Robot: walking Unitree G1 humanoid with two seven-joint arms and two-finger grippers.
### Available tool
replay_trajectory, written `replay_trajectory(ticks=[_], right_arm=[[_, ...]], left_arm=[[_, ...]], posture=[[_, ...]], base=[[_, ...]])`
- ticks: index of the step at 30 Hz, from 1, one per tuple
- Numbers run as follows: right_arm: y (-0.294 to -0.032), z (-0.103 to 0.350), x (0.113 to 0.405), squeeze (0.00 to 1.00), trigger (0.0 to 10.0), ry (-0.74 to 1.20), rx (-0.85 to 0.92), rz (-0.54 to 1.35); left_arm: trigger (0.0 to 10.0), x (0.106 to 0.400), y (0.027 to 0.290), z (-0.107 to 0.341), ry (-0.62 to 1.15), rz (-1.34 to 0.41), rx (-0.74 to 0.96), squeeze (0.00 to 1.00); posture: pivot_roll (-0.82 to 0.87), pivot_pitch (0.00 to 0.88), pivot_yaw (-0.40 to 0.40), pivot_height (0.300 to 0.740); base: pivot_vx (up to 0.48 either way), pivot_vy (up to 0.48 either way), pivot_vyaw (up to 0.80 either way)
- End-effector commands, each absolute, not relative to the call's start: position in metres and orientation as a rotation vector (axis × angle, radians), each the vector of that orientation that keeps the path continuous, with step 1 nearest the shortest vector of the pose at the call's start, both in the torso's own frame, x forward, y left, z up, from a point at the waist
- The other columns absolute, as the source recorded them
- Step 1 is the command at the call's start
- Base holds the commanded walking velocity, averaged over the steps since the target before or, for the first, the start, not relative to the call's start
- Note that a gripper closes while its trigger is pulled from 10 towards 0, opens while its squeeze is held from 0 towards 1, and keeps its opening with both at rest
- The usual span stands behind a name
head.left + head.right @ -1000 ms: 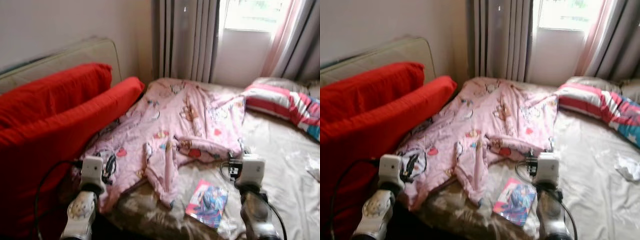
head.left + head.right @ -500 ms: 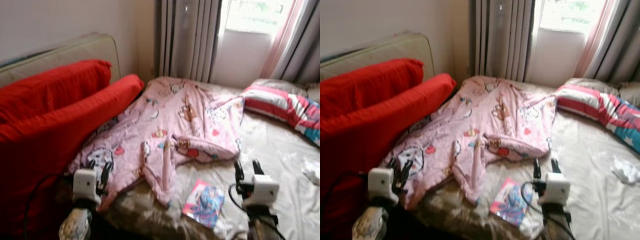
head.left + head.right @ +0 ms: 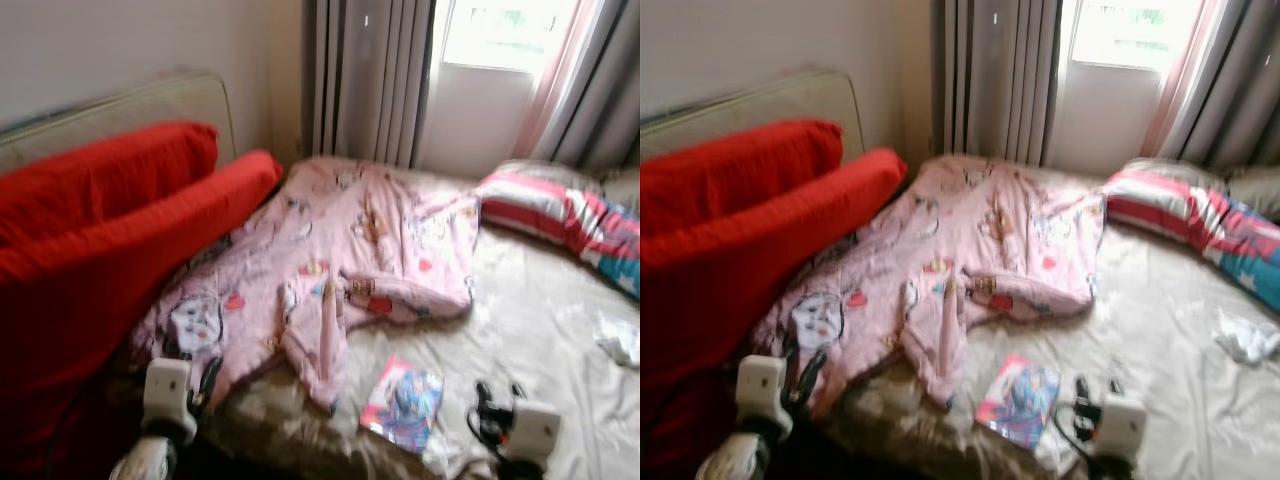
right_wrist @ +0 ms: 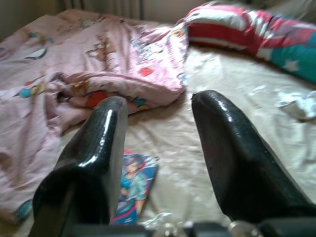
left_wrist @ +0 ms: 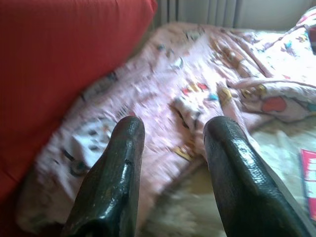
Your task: Clean up the room
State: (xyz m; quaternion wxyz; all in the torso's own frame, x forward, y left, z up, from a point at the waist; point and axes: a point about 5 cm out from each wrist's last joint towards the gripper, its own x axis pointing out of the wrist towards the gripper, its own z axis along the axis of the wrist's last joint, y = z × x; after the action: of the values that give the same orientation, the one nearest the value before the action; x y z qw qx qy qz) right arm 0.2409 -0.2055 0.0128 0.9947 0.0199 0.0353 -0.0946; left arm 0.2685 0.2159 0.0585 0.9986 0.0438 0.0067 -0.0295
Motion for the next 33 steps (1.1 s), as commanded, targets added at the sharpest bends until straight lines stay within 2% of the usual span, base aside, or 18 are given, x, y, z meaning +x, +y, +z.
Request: replay_trajectory(ticks=[1,2,3,4,7,9,11,13,14,15,16,21,28,33], right_arm=[[-0.206,0.002,0.239,0.0,10.0,0.145,0.073,-0.19],[-0.204,-0.007,0.238,0.0,10.0,0.207,0.084,-0.178],[-0.198,-0.031,0.228,0.0,10.0,0.382,0.081,-0.131],[-0.198,-0.031,0.228,0.0,10.0,0.382,0.081,-0.131],[-0.197,-0.053,0.21,0.0,10.0,0.558,0.062,-0.107],[-0.201,-0.066,0.194,0.0,10.0,0.667,0.058,-0.133],[-0.207,-0.081,0.169,0.0,10.0,0.798,0.043,-0.192],[-0.209,-0.088,0.154,0.0,10.0,0.861,0.059,-0.221],[-0.209,-0.088,0.154,0.0,10.0,0.861,0.059,-0.221],[-0.208,-0.09,0.15,0.0,10.0,0.864,0.084,-0.208],[-0.207,-0.09,0.149,0.0,10.0,0.856,0.102,-0.172],[-0.214,-0.088,0.152,0.0,10.0,0.84,0.125,-0.176],[-0.2,-0.085,0.167,0.0,10.0,0.837,0.112,-0.094],[-0.198,-0.086,0.165,0.0,10.0,0.853,0.103,-0.067]], left_arm=[[10.0,0.267,0.219,0.046,0.089,-0.056,0.079,0.0],[10.0,0.265,0.221,0.036,0.139,-0.05,0.083,0.0],[10.0,0.257,0.225,0.01,0.284,-0.034,0.071,0.0],[10.0,0.257,0.225,0.01,0.284,-0.034,0.071,0.0],[10.0,0.243,0.23,-0.015,0.434,0.003,0.062,0.0],[10.0,0.234,0.233,-0.027,0.511,0.022,0.063,0.0],[10.0,0.211,0.237,-0.047,0.653,0.044,0.072,0.0],[10.0,0.191,0.238,-0.062,0.763,0.058,0.082,0.0],[10.0,0.191,0.238,-0.062,0.763,0.058,0.082,0.0],[10.0,0.175,0.238,-0.072,0.838,0.067,0.092,0.0],[10.0,0.168,0.237,-0.075,0.859,0.065,0.084,0.0],[10.0,0.166,0.235,-0.077,0.854,0.067,0.074,0.0],[10.0,0.18,0.229,-0.073,0.812,0.072,0.051,0.0],[10.0,0.177,0.224,-0.075,0.826,0.066,0.037,0.0]], posture=[[0.04,0.0,-0.031,0.74],[0.04,0.0,-0.035,0.74],[0.04,0.003,-0.039,0.74],[0.04,0.003,-0.039,0.74],[0.04,0.001,-0.038,0.74],[0.04,0.0,-0.033,0.74],[0.04,0.0,-0.025,0.74],[0.04,0.003,-0.021,0.74],[0.04,0.003,-0.021,0.74],[0.03,0.007,-0.018,0.74],[0.01,0.015,-0.014,0.74],[0.02,0.037,-0.023,0.74],[0.04,0.096,-0.038,0.74],[0.02,0.091,-0.036,0.74]], base=[[0.0,0.0,0.0],[0.0,0.0,0.0],[0.0,0.0,0.0],[0.0,0.0,0.0],[0.0,0.0,0.0],[0.0,0.0,0.0],[0.0,0.0,0.0],[0.0,0.0,0.0],[0.0,0.0,0.0],[0.0,0.0,0.0],[0.0,0.0,0.0],[0.0,0.0,0.0],[0.0,0.0,0.0],[0.0,0.0,0.0]])
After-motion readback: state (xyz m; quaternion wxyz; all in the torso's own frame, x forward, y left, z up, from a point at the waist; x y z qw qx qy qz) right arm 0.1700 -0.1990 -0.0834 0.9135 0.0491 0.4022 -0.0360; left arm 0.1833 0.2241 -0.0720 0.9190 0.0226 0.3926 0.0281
